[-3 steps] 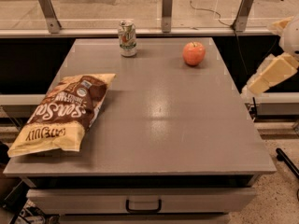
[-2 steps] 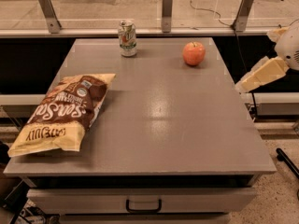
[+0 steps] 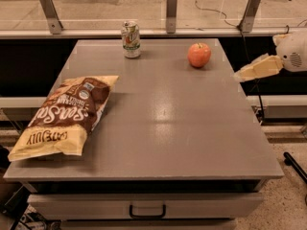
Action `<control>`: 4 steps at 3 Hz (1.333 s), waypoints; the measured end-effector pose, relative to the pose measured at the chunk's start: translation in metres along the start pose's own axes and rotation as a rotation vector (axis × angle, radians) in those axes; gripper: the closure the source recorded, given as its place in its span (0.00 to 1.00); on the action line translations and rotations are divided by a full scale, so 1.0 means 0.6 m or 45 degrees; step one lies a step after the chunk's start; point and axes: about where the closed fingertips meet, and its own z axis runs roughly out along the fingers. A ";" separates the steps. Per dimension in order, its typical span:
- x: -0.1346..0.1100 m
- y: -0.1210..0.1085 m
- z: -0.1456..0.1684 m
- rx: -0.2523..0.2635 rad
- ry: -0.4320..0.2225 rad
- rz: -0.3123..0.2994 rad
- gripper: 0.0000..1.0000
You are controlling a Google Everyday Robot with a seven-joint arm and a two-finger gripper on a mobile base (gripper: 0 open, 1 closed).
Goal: Move apple near brown chip bag
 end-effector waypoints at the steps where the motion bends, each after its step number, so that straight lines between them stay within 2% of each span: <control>1: -0.015 -0.028 0.030 0.004 -0.061 0.029 0.00; 2: -0.038 -0.035 0.075 -0.035 -0.111 0.034 0.00; 4: -0.075 -0.024 0.164 -0.131 -0.204 0.045 0.00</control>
Offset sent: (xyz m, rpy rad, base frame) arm 0.0860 0.0363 -0.0052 0.1294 -0.0545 0.0696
